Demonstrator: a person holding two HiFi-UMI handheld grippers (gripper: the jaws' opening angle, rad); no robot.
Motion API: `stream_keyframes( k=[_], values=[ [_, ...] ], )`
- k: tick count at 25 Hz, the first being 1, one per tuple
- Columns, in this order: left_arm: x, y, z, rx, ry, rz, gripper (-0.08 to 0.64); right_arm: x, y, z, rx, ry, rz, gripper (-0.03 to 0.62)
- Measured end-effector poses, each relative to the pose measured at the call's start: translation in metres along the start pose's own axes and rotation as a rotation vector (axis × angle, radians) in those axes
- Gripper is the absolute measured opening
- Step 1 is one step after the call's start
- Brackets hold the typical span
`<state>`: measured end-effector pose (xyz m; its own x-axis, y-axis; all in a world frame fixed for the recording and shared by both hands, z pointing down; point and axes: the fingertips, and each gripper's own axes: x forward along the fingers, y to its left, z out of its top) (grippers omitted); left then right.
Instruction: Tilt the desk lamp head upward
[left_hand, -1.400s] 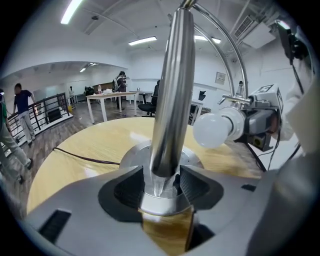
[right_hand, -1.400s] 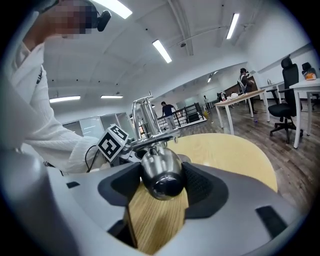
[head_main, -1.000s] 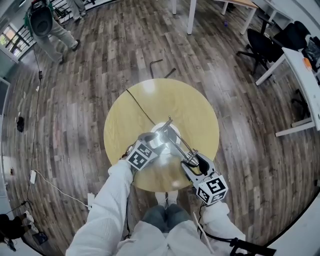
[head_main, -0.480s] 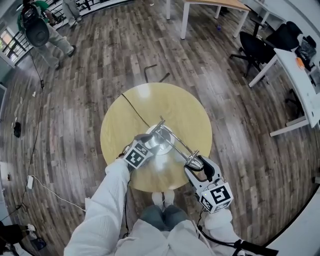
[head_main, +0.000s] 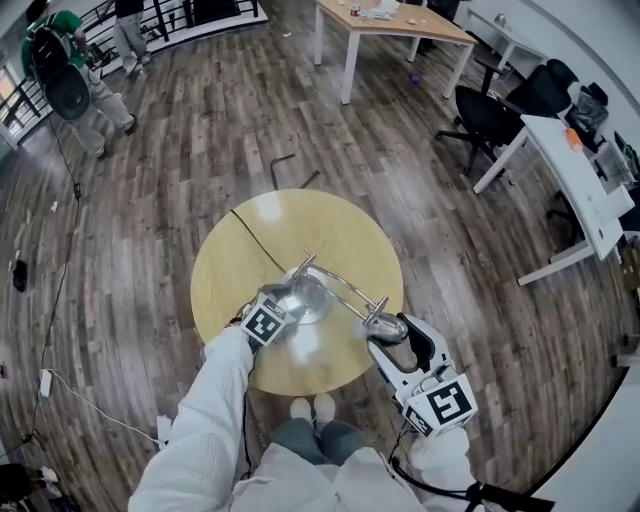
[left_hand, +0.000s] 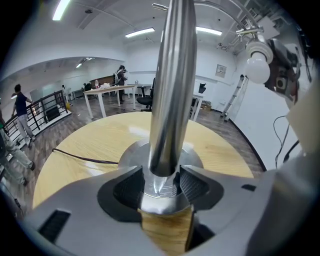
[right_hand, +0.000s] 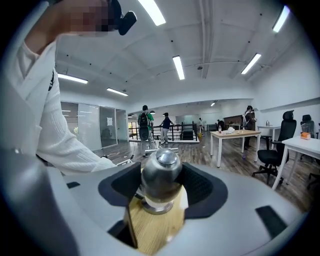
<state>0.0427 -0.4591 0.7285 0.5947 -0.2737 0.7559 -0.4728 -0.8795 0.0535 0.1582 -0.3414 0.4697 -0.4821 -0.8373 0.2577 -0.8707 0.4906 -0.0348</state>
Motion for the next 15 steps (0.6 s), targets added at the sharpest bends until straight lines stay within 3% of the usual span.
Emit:
stream_keyframes(
  k=[15],
  values=[
    [-0.005, -0.004, -0.001, 0.051, 0.08, -0.053, 0.227, 0.032, 0.023, 0.122, -0.214, 0.122, 0.058, 0.27]
  ],
)
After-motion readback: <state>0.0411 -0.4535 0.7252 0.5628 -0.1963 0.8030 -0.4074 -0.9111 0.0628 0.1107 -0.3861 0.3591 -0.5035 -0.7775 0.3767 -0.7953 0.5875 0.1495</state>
